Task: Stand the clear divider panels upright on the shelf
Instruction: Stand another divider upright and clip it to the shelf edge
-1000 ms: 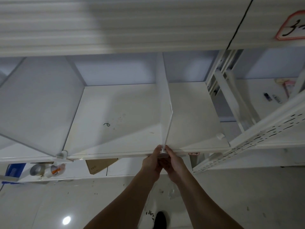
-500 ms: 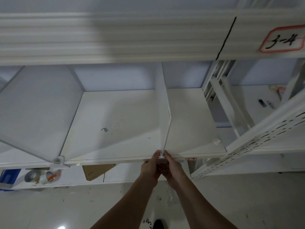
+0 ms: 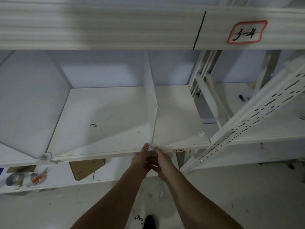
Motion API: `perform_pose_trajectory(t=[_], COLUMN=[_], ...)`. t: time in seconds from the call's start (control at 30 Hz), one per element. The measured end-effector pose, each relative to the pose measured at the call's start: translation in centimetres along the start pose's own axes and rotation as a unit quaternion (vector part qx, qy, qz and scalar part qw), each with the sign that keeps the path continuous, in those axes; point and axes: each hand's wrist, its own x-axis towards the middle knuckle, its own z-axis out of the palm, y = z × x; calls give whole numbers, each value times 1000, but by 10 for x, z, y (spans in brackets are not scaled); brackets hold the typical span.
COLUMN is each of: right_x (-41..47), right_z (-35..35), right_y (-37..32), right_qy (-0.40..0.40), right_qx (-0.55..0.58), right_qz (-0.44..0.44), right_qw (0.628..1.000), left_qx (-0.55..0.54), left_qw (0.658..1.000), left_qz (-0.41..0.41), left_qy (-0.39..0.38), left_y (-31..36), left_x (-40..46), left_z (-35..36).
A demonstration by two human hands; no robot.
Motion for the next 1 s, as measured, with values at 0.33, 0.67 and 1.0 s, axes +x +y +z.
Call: perform_pose_trajectory(t=[0.33, 0.67, 1.0], right_x=[-60, -102, -74], right_z=[-1, 40, 51], right_y=[-21, -69, -52], right_qy=[55, 166, 227], right_qx=[-316, -407, -367], right_qz=[-174, -336, -327], right_qw=[931, 833, 841], left_qx=[92, 307, 405], left_qw=[995, 935, 835], left_qz=[12, 175, 268], left_qy=[32, 12, 259], left_y=[9, 59, 146], left_x=[-34, -80, -134], left_z=[-2, -109, -304])
